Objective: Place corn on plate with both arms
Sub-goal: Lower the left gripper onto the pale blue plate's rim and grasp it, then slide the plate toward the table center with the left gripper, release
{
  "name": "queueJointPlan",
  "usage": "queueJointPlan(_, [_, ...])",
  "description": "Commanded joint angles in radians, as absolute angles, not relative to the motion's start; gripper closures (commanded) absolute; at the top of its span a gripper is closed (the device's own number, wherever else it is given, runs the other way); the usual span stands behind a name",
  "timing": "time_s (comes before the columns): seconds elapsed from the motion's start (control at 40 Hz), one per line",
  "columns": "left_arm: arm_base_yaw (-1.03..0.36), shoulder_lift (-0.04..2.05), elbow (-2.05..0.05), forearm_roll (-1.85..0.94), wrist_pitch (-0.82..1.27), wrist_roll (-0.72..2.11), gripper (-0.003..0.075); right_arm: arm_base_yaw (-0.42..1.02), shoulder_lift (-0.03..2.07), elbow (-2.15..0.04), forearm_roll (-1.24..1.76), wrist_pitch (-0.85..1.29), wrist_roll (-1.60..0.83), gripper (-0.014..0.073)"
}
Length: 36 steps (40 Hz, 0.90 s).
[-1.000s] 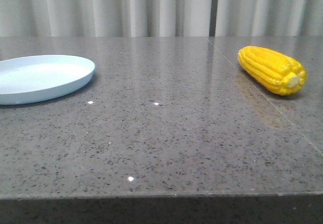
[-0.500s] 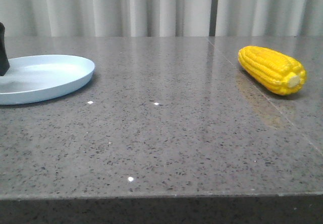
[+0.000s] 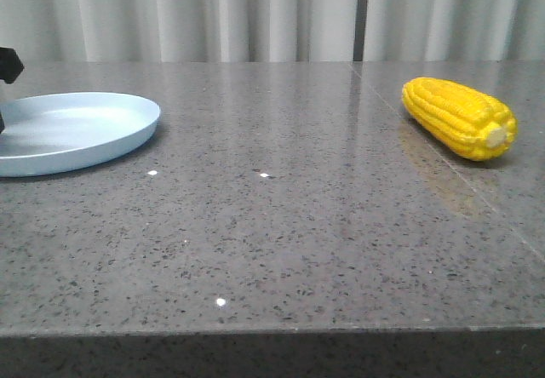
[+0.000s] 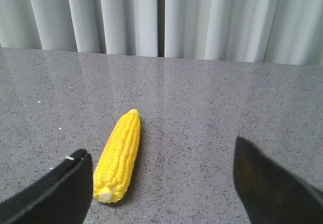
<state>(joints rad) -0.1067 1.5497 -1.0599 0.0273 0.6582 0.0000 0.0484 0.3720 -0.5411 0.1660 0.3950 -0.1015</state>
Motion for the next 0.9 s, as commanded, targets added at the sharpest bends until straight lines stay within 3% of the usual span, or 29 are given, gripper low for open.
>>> queueJointPlan(0.0, [-0.114,1.519,-1.09,0.019,0.624,0.0,0.0644,0.04,0.387,-0.576,0.171,0.318,-0.104,0.0001])
queueJointPlan(0.07, [-0.114,1.519,-1.09,0.019,0.618,0.0,0.0741,0.04,0.387,-0.576,0.171,0.318,-0.104,0.0001])
queueJointPlan(0.45, [-0.158,1.431,-1.166,-0.189,0.58,0.0,0.0741,0.04,0.387,-0.576,0.171,0.318,-0.104,0.0001])
queueJointPlan(0.88, [-0.398,1.493,-1.207,-0.242,0.587,-0.006,0.0741,0.04,0.387,-0.576,0.171,0.318,-0.104,0.0001])
